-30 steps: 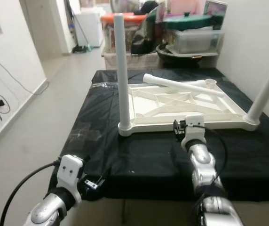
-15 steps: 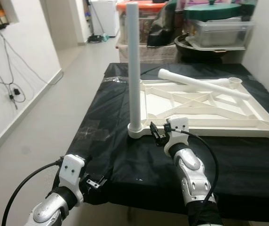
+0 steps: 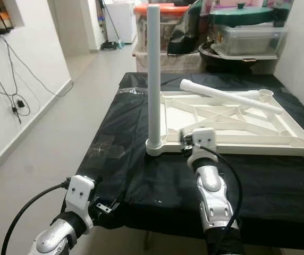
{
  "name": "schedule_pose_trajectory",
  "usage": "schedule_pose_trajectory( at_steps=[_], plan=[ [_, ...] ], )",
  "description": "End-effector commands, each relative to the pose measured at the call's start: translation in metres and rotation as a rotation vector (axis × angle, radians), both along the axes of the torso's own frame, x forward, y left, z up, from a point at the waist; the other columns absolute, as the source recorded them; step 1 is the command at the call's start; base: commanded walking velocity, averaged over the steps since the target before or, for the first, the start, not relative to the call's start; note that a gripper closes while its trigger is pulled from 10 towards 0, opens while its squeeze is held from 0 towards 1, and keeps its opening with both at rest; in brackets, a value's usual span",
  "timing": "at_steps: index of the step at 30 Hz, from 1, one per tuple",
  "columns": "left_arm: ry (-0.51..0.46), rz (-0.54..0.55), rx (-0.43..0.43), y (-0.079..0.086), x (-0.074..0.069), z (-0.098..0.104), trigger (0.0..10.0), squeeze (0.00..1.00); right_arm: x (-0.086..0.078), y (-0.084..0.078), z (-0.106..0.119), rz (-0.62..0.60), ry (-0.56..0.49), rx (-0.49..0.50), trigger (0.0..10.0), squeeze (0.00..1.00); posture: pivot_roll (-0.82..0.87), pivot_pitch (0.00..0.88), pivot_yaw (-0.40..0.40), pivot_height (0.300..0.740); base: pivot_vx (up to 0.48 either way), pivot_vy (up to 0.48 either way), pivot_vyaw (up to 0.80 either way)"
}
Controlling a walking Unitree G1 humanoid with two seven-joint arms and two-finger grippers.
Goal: Building children table
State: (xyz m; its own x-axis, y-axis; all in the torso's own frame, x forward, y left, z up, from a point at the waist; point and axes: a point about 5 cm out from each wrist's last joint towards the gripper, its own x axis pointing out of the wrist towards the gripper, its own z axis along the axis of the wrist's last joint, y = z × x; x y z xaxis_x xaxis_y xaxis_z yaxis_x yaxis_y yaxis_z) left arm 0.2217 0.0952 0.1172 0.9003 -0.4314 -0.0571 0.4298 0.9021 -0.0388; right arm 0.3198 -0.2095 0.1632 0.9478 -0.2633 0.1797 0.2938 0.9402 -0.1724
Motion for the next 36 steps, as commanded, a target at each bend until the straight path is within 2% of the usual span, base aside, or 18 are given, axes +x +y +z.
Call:
schedule_pose_trajectory(
  at_steps=[1,4,5,6,8,9,10,11,12,14,15,17,21,23,24,25,28,36],
  plan=[
    [0.004,0.001,0.010,0.001,-0.001,-0.002,10.0,0.00,-0.007,-0.019,0.015,-0.259,-0.054,-0.021,10.0,0.00,0.15,0.000,-0.021,0.740,0.000,0.000,0.00],
    [0.003,0.000,0.010,0.001,0.000,-0.002,10.0,0.00,-0.010,-0.027,0.024,-0.358,-0.061,-0.045,10.0,0.00,0.15,0.000,-0.022,0.740,0.000,0.000,0.00],
    [0.002,0.000,0.010,0.001,0.000,-0.002,10.0,0.00,-0.002,-0.014,0.019,-0.204,0.031,-0.104,10.0,0.00,0.15,0.000,-0.023,0.740,0.000,0.000,0.00],
    [0.002,0.000,0.010,0.001,0.000,-0.002,10.0,0.00,-0.002,-0.014,0.019,-0.204,0.031,-0.104,10.0,0.00,0.15,0.000,-0.023,0.740,0.000,0.000,0.00],
    [0.002,0.001,0.010,0.001,0.000,-0.002,10.0,0.00,0.008,0.036,-0.004,0.292,0.184,-0.067,10.0,0.00,0.14,0.000,-0.017,0.740,0.000,0.000,0.00],
    [0.002,0.000,0.010,0.001,0.001,-0.002,10.0,0.00,0.003,0.063,-0.008,0.534,0.198,0.040,10.0,0.00,0.14,0.000,-0.017,0.740,0.000,0.000,0.00],
    [0.002,-0.001,0.010,0.001,0.001,-0.002,10.0,0.00,-0.002,0.077,-0.004,0.656,0.160,0.176,10.0,0.00,0.15,0.000,-0.016,0.740,0.000,0.000,0.00],
    [0.003,-0.002,0.011,0.001,0.001,-0.002,10.0,0.00,-0.004,0.080,0.004,0.667,0.091,0.279,10.0,0.00,0.15,0.000,-0.016,0.740,0.000,0.000,0.00],
    [0.003,-0.002,0.011,0.001,0.001,-0.002,10.0,0.00,-0.004,0.080,0.004,0.667,0.091,0.279,10.0,0.00,0.15,0.000,-0.016,0.740,0.000,0.000,0.00],
    [0.002,-0.003,0.011,0.000,0.001,-0.002,10.0,0.00,0.001,0.060,0.020,0.437,-0.049,0.373,10.0,0.00,0.15,0.000,-0.022,0.740,0.000,0.000,0.00],
    [0.002,-0.003,0.011,0.000,0.001,-0.002,10.0,0.00,0.001,0.060,0.020,0.437,-0.049,0.373,10.0,0.00,0.15,0.000,-0.022,0.740,0.000,0.000,0.00],
    [0.000,0.000,0.012,0.000,0.001,-0.001,10.0,0.00,0.003,0.028,0.030,0.094,-0.090,0.164,10.0,0.00,0.15,0.000,-0.023,0.740,0.000,0.000,0.00],
    [-0.001,0.002,0.012,0.000,0.001,-0.001,10.0,0.00,0.002,0.016,0.034,-0.030,-0.091,-0.006,10.0,0.00,0.15,0.000,-0.025,0.740,0.000,0.000,0.00],
    [-0.001,0.001,0.011,0.000,0.001,-0.001,10.0,0.00,0.004,0.032,0.024,0.141,-0.007,-0.069,10.0,0.00,0.14,0.000,-0.020,0.740,0.000,0.000,0.00],
    [-0.001,0.001,0.011,0.000,0.001,-0.001,10.0,0.00,0.003,0.042,0.017,0.269,0.040,-0.054,10.0,0.00,0.14,0.000,-0.021,0.740,0.000,0.000,0.00],
    [-0.001,0.001,0.011,0.000,0.001,-0.001,10.0,0.00,0.003,0.042,0.017,0.269,0.040,-0.054,10.0,0.00,0.14,0.000,-0.021,0.740,0.000,0.000,0.00],
    [-0.001,0.000,0.011,0.000,0.001,-0.001,10.0,0.00,-0.007,0.073,0.001,0.599,0.124,0.015,10.0,0.00,0.15,0.000,-0.022,0.740,0.000,0.000,0.00],
    [-0.010,0.008,0.009,0.001,-0.001,0.001,10.0,0.00,-0.008,0.087,0.003,0.754,0.129,0.098,10.0,0.00,0.16,0.000,-0.026,0.740,0.000,0.000,0.00]
  ],
)
